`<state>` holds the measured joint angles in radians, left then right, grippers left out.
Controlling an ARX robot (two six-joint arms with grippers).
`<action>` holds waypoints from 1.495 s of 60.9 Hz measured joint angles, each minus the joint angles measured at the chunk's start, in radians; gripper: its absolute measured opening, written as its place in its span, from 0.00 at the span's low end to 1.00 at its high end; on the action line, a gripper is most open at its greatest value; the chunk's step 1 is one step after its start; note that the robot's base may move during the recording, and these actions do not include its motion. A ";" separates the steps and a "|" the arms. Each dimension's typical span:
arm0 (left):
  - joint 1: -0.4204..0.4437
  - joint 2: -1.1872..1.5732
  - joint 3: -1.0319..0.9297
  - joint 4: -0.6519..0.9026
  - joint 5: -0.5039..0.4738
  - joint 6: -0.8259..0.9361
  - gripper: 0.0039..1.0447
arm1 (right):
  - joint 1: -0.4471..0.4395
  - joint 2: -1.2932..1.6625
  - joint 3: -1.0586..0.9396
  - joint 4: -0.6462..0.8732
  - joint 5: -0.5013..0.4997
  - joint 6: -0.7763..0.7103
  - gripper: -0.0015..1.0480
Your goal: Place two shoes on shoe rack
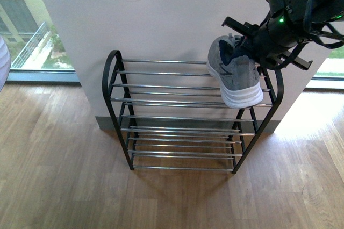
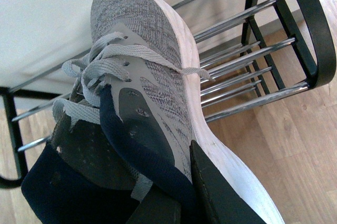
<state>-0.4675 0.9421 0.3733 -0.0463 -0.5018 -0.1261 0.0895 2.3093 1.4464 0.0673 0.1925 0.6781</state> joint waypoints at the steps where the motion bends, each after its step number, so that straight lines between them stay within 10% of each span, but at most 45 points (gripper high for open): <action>1: 0.000 0.000 0.000 0.000 0.000 0.000 0.01 | -0.003 0.018 0.021 -0.005 0.005 0.009 0.01; 40: 0.000 0.000 0.000 0.000 0.000 0.000 0.01 | -0.098 0.323 0.361 -0.070 0.071 0.002 0.02; 69: 0.000 0.000 0.000 0.000 0.000 0.000 0.01 | -0.118 -0.063 -0.036 0.117 -0.199 -0.148 0.92; 91: 0.000 0.000 0.000 0.000 0.000 0.000 0.01 | -0.190 -0.615 -0.534 0.193 -0.455 -0.296 0.91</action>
<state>-0.4675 0.9421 0.3733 -0.0460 -0.5018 -0.1257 -0.1001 1.6947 0.9119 0.2604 -0.2623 0.3817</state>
